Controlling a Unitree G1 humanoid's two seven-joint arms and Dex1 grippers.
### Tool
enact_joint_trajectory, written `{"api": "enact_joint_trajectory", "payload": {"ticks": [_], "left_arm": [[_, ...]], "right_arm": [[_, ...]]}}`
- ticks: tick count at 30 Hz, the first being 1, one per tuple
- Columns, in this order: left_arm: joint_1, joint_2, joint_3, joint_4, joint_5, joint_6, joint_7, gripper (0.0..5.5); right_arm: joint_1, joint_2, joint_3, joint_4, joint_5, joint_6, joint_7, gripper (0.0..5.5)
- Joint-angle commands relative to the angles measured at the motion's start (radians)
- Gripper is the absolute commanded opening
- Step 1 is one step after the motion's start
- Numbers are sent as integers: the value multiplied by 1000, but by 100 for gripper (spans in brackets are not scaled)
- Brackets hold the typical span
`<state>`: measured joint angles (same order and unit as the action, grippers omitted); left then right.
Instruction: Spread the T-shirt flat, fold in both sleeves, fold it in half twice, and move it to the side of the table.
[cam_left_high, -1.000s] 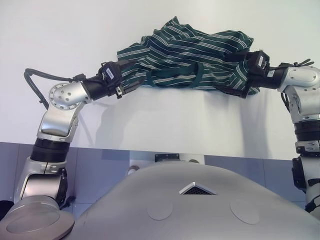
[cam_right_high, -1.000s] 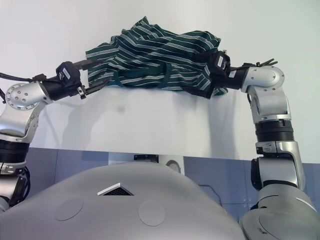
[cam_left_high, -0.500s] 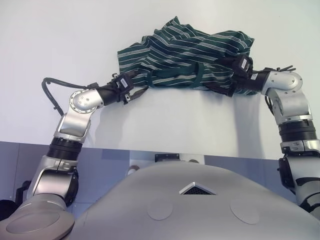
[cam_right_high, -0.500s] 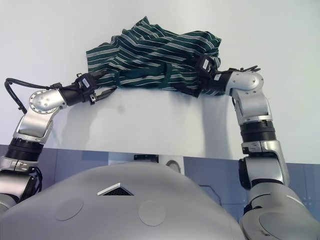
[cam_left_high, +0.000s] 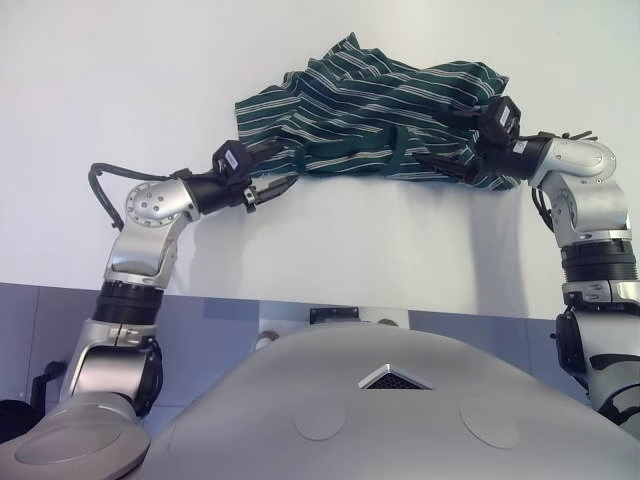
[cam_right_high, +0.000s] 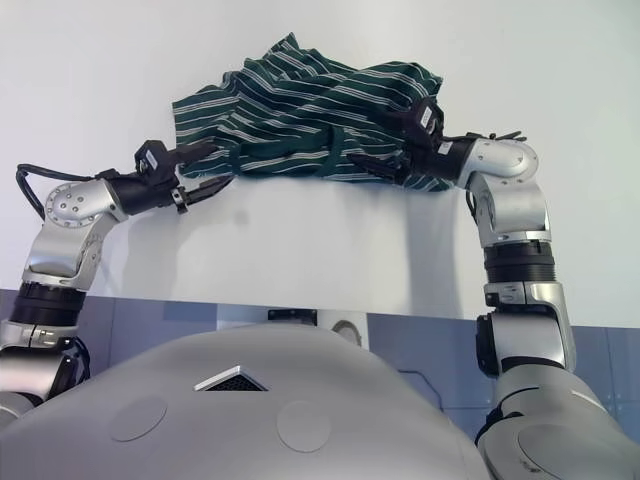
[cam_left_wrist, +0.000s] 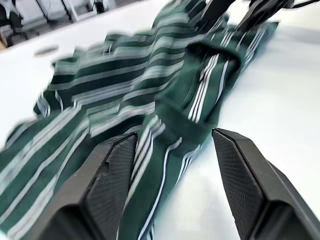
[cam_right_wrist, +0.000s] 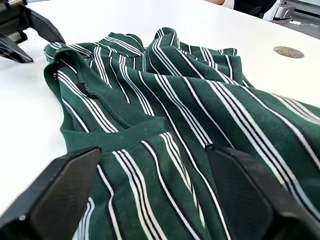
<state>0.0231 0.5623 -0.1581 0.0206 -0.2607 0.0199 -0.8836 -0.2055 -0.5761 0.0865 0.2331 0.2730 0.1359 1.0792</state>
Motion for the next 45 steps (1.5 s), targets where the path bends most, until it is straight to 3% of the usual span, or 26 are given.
{"api": "enact_joint_trajectory", "payload": {"ticks": [1,15,28,45], "left_arm": [[-23,12,-19,64,83,25,24,256],[-29,-20,27,53,45,22,11,1],[-41,-33,14,92,92,-2,21,1],[-30,-43,8,95,106,-12,25,0]], "right_arm": [[-5,-3,1,-14,-5,6,5,385],[-17,4,5,-1,-9,3,1,385],[-80,44,25,132,-72,-17,-48,385],[-91,74,29,192,-120,-102,-64,44]]}}
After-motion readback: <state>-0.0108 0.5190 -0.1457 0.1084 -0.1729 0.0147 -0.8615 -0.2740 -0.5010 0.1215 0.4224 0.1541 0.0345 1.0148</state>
